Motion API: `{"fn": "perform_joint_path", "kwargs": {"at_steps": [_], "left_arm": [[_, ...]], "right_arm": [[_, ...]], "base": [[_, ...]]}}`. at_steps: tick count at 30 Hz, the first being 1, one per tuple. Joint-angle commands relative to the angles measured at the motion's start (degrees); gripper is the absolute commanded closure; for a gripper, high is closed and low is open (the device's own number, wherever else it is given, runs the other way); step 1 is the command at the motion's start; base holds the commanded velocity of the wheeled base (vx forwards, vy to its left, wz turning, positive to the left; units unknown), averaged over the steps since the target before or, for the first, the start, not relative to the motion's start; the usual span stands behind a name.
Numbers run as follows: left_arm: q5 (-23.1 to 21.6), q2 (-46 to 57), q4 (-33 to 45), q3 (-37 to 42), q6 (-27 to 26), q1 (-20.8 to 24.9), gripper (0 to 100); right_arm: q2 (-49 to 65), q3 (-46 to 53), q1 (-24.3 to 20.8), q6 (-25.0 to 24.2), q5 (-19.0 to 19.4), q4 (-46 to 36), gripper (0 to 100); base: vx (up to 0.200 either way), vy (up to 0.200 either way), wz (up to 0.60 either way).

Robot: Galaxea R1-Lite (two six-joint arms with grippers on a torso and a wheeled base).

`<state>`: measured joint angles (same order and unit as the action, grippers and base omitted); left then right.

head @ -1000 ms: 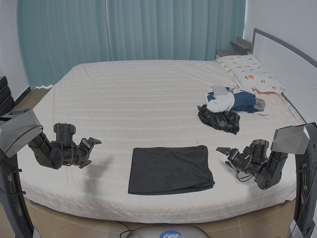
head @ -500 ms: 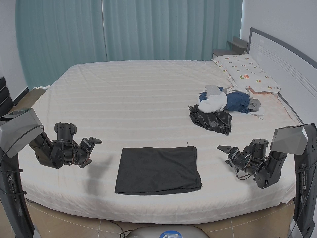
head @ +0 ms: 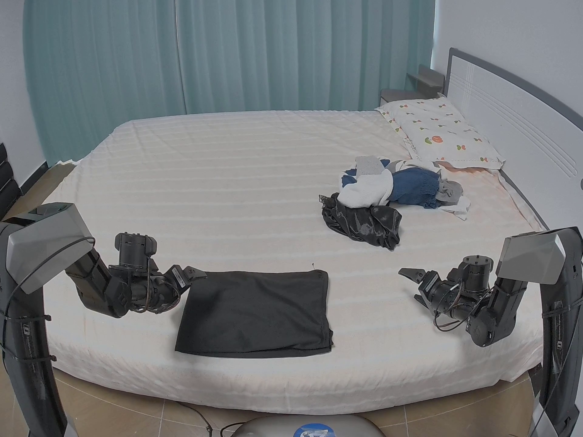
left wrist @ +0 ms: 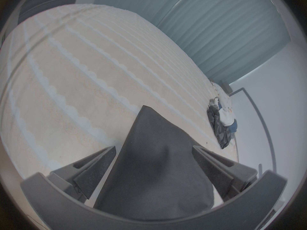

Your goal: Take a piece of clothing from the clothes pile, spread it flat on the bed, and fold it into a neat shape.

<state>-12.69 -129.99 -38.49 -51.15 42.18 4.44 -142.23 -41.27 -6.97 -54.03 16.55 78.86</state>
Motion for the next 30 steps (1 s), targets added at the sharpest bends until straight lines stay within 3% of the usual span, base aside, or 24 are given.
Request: {"fn": "perform_joint_path", "kwargs": {"at_steps": [1, 9, 22, 30], "left_arm": [[1.79, -2.38, -0.19, 0.18, -1.66, 2.07, 0], [6.63, -3.69, -0.19, 0.7, -5.35, 2.68, 0], [5.13, -4.4, -3.7, 1.49, -5.62, 3.12, 0], [5.04, -5.45, -3.88, 2.64, -11.77, 3.12, 0]], "right_arm": [[-0.16, 0.04, -0.06, 0.06, -0.03, 0.15, 0], [-0.59, 0.04, -0.15, 0.15, -0.47, 0.24, 0], [-0.68, -0.22, -0.06, 0.15, -0.47, 0.24, 0], [-0.68, -0.22, -0.15, 0.15, -0.47, 0.24, 0]], "base": [[0.0, 0.0, 0.0], [0.0, 0.0, 0.0], [0.0, 0.0, 0.0], [0.0, 0.0, 0.0]]}}
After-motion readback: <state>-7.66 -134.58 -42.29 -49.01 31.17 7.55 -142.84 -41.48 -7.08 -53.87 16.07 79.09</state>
